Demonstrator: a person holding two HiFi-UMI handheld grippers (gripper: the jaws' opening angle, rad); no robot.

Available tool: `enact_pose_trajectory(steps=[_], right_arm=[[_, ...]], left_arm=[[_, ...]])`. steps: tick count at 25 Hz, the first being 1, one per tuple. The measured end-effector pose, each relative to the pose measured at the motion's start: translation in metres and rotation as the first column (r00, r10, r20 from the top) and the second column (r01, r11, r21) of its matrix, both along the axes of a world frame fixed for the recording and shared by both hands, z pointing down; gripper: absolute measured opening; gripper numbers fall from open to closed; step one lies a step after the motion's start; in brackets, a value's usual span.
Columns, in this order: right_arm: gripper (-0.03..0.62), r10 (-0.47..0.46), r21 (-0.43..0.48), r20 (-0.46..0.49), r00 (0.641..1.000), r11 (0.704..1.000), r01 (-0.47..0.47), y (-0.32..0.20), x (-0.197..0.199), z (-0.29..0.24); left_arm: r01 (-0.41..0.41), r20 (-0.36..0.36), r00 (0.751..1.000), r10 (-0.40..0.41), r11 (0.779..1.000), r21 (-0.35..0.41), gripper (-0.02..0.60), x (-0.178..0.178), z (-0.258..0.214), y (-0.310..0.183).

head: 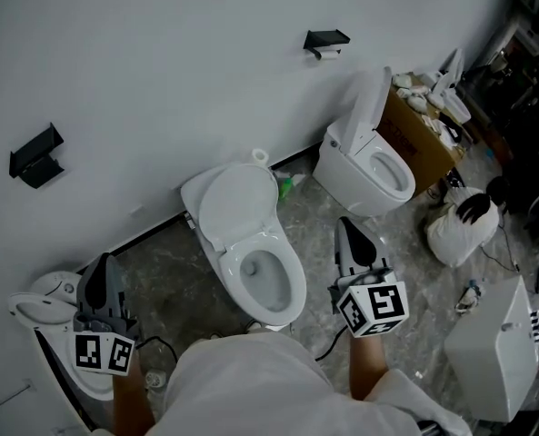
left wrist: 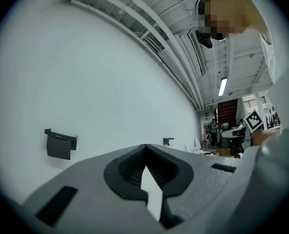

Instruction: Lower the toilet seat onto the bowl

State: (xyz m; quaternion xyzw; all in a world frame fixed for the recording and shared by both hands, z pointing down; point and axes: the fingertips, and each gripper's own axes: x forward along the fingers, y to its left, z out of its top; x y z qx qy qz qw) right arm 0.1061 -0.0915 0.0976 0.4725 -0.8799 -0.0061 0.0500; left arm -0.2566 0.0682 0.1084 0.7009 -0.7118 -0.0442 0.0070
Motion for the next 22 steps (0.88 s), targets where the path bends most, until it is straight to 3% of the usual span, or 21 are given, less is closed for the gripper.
enact_pose_trajectory(steps=[6,22], right_arm=[[-0.002,0.010,0.043,-0.027,1.000,0.999,-0.008,0.005,0.003,-0.013],[-0.002,0.028,0.050,-0.047,0.999,0.998,-0.026,0.020,-0.007,-0.008]], left_arm=[[0.012,0.009,1.000,-0.012,1.000,-0.023,-0.006,-0.002,0.005,0.002],[-0.088,0.030,0.996,0.089,0.996,-0.034,-0.006,0.022,0.011,-0.012]])
